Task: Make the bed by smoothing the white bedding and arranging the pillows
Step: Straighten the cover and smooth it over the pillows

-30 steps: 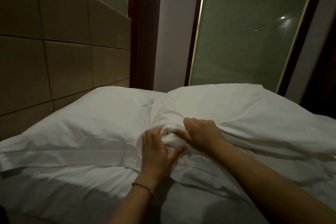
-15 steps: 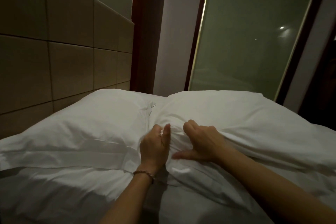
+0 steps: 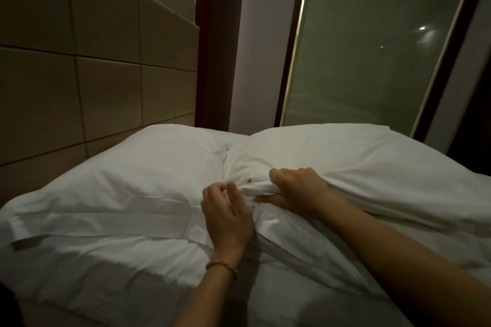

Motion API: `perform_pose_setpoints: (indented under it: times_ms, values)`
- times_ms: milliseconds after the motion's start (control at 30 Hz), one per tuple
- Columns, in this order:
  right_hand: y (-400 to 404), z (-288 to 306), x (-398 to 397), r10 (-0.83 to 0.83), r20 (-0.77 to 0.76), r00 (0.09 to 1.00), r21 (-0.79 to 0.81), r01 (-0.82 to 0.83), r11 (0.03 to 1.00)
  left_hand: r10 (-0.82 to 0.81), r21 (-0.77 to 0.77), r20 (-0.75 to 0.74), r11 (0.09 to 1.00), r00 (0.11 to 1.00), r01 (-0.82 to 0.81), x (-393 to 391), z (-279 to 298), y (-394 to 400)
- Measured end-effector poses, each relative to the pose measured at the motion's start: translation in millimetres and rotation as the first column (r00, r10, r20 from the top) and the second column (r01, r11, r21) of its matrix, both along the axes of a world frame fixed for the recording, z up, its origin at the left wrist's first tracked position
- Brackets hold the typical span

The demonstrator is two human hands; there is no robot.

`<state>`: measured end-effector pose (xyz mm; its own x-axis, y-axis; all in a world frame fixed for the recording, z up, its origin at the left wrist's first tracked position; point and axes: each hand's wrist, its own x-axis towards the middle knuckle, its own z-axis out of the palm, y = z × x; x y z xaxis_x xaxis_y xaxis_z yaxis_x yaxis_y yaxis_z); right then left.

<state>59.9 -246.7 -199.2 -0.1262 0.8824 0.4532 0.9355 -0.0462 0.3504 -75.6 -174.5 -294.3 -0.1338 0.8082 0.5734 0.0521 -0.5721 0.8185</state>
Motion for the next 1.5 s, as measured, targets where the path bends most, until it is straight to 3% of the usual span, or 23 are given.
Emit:
perform_pose_setpoints:
  times_ms: [133, 233, 367, 500, 600, 700, 767, 900, 1000, 1100, 1200, 1300, 1367, 1433, 1500]
  values:
    - [-6.3, 9.9, -8.6, -0.019, -0.048, 0.999, -0.026, 0.018, 1.000, 0.000, -0.169, 0.052, 0.986, 0.999, 0.009, 13.3, -3.0, -34.4]
    - [-7.3, 9.9, -11.3, -0.010, -0.052, 0.999, 0.009, 0.011, 1.000, 0.048, -0.297, 0.193, 0.955, 0.980, 0.012, 30.3, 12.2, -47.1]
    - [-4.2, 10.5, -15.5, -0.049, -0.040, 0.998, 0.004, 0.049, 0.999, 0.156, -0.330, 0.349, 0.943, 0.924, -0.035, 42.3, 13.5, -42.3]
    - [11.3, -15.2, -26.6, -0.018, 0.053, 0.998, 0.264, 0.004, 0.964, 0.155, -0.308, 0.401, 0.951, 0.903, -0.026, 49.0, 5.2, -23.9]
    - [23.4, -29.3, -28.8, -0.039, 0.048, 0.998, 0.328, 0.021, 0.944, 0.085, -0.286, 0.324, 0.958, 0.942, 0.012, 44.1, -1.1, -13.1]
    - [22.3, -20.2, -30.3, -0.087, -0.081, 0.993, 0.220, 0.103, 0.970, 0.042, -0.216, 0.204, 0.976, 0.978, 0.003, 30.7, -9.5, -6.2]
    - [21.4, -12.8, -26.5, -0.097, -0.088, 0.991, 0.177, 0.111, 0.978, 0.027, -0.133, 0.144, 0.991, 0.989, -0.008, 22.3, -13.8, -5.2]
    - [14.5, 3.0, -17.1, 0.070, -0.033, 0.997, 0.425, -0.049, 0.904, 0.004, 0.078, 0.090, 0.997, 0.996, -0.011, 19.1, -16.9, -9.4]
    - [8.8, -20.4, -4.0, 0.048, -0.014, 0.999, 0.513, -0.034, 0.858, 0.003, 0.095, 0.017, 0.995, 1.000, -0.004, 22.5, -27.6, -8.1]
    - [11.9, -43.7, -7.4, -0.018, -0.124, 0.992, 0.439, 0.071, 0.896, 0.000, 0.045, -0.006, 0.999, 1.000, 0.000, 22.5, -43.5, -6.7]
    - [17.7, -23.4, -19.2, -0.058, -0.257, 0.965, 0.263, 0.127, 0.956, 0.042, -0.014, 0.003, 0.999, 0.999, -0.041, 15.2, -33.2, -5.9]
    - [4.6, 13.7, -10.6, -0.071, -0.315, 0.946, 0.235, 0.150, 0.960, 0.139, 0.033, 0.043, 0.990, 0.989, -0.140, 4.6, -11.3, 3.3]
    - [-10.0, 42.6, 11.9, -0.217, -0.269, 0.938, 0.225, 0.280, 0.933, 0.147, 0.121, 0.020, 0.982, 0.989, -0.148, 1.9, 13.5, 17.8]
    - [-27.4, 66.9, 43.8, -0.501, -0.207, 0.840, 0.038, 0.519, 0.854, 0.007, 0.108, -0.016, 0.994, 1.000, -0.005, 4.3, 45.9, 29.6]
    - [-49.4, 77.2, 77.7, -0.688, -0.180, 0.704, -0.108, 0.681, 0.725, -0.248, -0.030, -0.016, 0.968, 0.969, 0.248, 12.6, 81.8, 38.9]
